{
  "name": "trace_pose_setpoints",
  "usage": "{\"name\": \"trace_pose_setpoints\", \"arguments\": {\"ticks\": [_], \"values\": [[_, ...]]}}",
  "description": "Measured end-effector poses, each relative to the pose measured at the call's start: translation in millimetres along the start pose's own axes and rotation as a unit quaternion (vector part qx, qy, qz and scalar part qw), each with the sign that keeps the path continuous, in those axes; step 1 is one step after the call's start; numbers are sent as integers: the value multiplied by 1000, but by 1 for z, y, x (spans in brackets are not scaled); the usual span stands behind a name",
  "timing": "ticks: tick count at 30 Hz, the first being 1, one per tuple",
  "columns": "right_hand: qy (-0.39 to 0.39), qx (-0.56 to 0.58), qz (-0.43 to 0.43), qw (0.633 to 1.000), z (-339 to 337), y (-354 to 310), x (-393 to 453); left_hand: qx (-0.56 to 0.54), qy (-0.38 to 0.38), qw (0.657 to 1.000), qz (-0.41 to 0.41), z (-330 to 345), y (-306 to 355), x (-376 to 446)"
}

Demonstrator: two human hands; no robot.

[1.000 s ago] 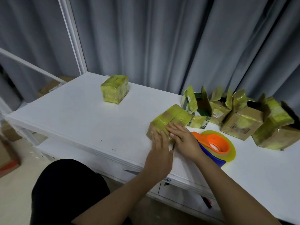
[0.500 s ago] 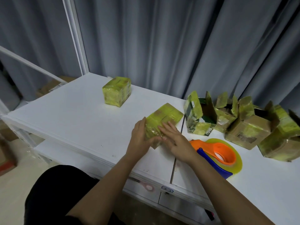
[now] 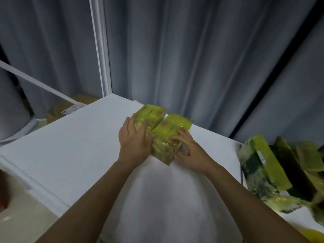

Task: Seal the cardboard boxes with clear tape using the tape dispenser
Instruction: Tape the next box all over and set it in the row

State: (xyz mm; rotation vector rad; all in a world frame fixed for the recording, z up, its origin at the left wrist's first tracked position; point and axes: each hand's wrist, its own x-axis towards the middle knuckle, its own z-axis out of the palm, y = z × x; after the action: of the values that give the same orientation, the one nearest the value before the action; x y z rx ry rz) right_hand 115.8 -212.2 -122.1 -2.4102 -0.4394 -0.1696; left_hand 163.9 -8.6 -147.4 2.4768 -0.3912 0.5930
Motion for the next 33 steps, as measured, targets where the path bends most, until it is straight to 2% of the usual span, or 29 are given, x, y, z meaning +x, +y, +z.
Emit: {"name": "trace_pose_setpoints", "arguments": {"ticks": [3, 8, 12, 14, 16, 19, 20, 21, 23, 25, 28, 30, 33], "values": [[6, 6, -21, 1000, 9, -6, 28, -6, -42, 998, -43, 2, -17, 25], [-2, -29, 62, 998, 26, -9, 51, -11, -48, 997, -62, 6, -25, 46], [75, -114, 62, 989, -4, -7, 4, 27, -63, 995, -78, 9, 7, 38], [162, -197, 112, 960, -29, 1, -34, 1, -65, 997, -48, 12, 34, 29], [217, -289, 200, 911, -56, 12, -75, -28, -71, 997, -11, 14, 66, 17], [163, -375, 395, 822, -91, 32, -127, -49, -121, 991, 33, 18, 117, -7], [141, -389, 428, 804, -96, 38, -139, -56, -129, 989, 46, 19, 133, -16], [129, -391, 436, 800, -101, 40, -146, -68, -136, 987, 53, 19, 148, -27], [169, -344, 387, 839, -105, 37, -148, -104, -156, 981, 47, 17, 172, -51], [206, -283, 288, 891, -101, 21, -145, -143, -173, 974, 35, 14, 181, -72], [170, -204, 157, 951, -89, -18, -146, -218, -154, 964, 2, -2, 170, -95], [139, -189, 97, 967, -75, -41, -157, -242, -88, 965, -39, -23, 159, -109], [163, -192, -6, 968, -51, -68, -189, -233, -9, 971, -52, -56, 144, -139]]}}
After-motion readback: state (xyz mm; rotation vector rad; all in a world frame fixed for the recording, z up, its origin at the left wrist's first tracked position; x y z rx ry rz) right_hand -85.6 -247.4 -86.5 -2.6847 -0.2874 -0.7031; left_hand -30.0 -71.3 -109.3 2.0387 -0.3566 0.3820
